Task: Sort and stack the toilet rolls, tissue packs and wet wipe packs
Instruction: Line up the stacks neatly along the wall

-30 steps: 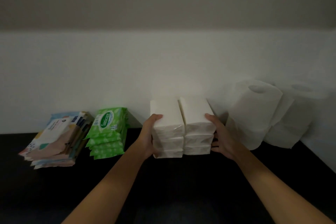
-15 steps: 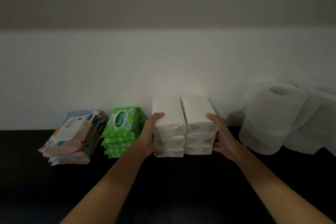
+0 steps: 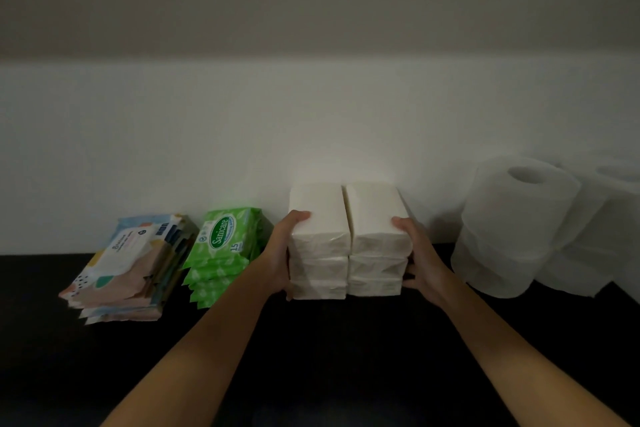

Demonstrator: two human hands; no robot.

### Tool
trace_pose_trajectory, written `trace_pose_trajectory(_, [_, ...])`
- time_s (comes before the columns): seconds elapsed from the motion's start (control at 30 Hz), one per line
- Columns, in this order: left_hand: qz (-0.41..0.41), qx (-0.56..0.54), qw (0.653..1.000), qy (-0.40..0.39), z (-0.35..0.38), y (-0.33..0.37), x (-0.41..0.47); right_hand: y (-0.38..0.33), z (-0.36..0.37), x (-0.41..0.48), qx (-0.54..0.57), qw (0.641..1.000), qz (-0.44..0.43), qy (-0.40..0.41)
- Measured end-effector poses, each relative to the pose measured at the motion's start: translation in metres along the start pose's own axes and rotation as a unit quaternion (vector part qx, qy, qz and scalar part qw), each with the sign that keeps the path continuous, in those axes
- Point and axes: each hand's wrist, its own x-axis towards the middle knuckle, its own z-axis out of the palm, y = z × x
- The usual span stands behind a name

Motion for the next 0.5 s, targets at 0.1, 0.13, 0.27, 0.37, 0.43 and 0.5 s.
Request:
trace_pose_trajectory(0.1, [-0.017, 0.04, 0.999, -0.004, -0.0001, 0.0038, 0.0004, -0.002, -0.0012, -0.0002, -0.008, 1.0, 0.001, -0.001])
trace_pose_trajectory(0.13, [-0.018, 0.05, 0.999, -0.003, -0.0002, 0.0047, 0.0005, -0.0027, -0.0018, -0.0001, -0.011, 1.0, 0.002, -0.002])
trace_pose_trajectory(0.27, [-0.02, 0.06, 0.998, 0.005, -0.0015, 0.004, 0.0002, -0.0059, -0.0044, 0.0002, -0.023, 1.0, 0.003, 0.002])
trace_pose_trajectory(0.37, [-0.004, 0.027, 1.0, -0.007, -0.0014, 0.0009, -0.0025, -0.0078, -0.0036, -0.0011, -0.038, 0.999, 0.005, 0.0])
trace_pose_trajectory(0.43, [0.002, 0.01, 1.0, -0.008, -0.0022, -0.001, -0.0043, -0.0093, -0.0023, -0.0038, -0.044, 0.999, 0.008, -0.002])
trace_pose_trajectory(0.5, [-0.001, 0.009, 1.0, -0.008, -0.0028, -0.0017, -0.0064, -0.0102, -0.0015, -0.0074, -0.044, 0.999, 0.005, -0.007])
